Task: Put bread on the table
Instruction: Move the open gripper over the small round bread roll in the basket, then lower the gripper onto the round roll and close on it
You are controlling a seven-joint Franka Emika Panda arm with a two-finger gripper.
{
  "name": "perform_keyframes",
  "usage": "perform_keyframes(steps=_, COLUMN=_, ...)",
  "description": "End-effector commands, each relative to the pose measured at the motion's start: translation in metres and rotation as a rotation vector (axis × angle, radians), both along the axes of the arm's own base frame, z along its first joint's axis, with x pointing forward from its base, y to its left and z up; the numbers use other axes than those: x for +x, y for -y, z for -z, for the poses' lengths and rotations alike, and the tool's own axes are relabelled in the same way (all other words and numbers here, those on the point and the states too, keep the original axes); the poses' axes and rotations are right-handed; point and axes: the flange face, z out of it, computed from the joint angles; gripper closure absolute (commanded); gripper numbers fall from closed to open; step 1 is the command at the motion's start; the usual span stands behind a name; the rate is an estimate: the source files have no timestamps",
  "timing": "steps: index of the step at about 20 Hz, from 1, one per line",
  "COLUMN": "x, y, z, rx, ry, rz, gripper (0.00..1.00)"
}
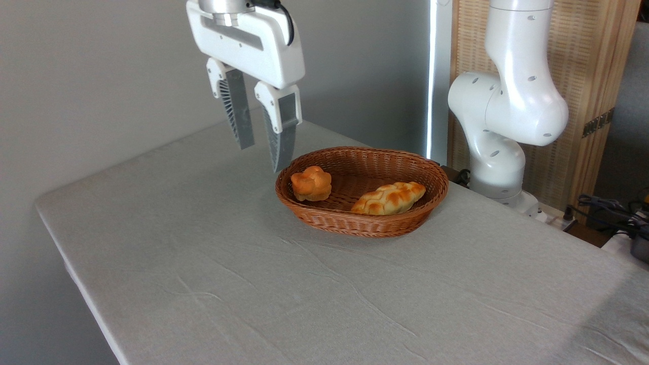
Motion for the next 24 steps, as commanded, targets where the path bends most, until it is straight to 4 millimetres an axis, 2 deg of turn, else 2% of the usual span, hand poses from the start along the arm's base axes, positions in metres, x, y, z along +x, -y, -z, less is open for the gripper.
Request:
perform_keyframes(steps=1, x=-0.056, y=0.001, z=0.012, rx=-0.026, ry=-0.025, rz=0.002, gripper=0.00)
perform_keyframes(steps=5, x=-0.102, y=0.053, z=0.039, rx=-0.009, ry=-0.077, rz=0.123, gripper=0.00)
perform_keyframes(steps=7, x=-0.122, y=0.061, z=0.060, rx=-0.003, ry=-0.113, rz=0.153, gripper=0.00)
perform_keyframes(steps=11, x=-0.143, y=0.098, z=0.102, rx=0.018, ry=-0.161, rz=0.260, gripper=0.00)
perform_keyframes(steps=12, x=-0.148, y=0.115, z=0.114, rx=0.039, ry=-0.154, rz=0.305, gripper=0.00)
perform_keyframes(steps=16, x=-0.165, y=0.160, z=0.159, rx=0.089, ry=-0.098, rz=0.401, gripper=0.00)
perform_keyframes(steps=17, x=-0.169, y=0.170, z=0.163, rx=0.096, ry=-0.075, rz=0.423, gripper=0.00)
perform_keyframes(steps=22, x=-0.170, y=0.188, z=0.170, rx=0.103, ry=-0.044, rz=0.457, gripper=0.00)
perform_keyframes(steps=24, x=-0.168, y=0.189, z=0.175, rx=0.102, ry=-0.043, rz=0.458, gripper=0.00)
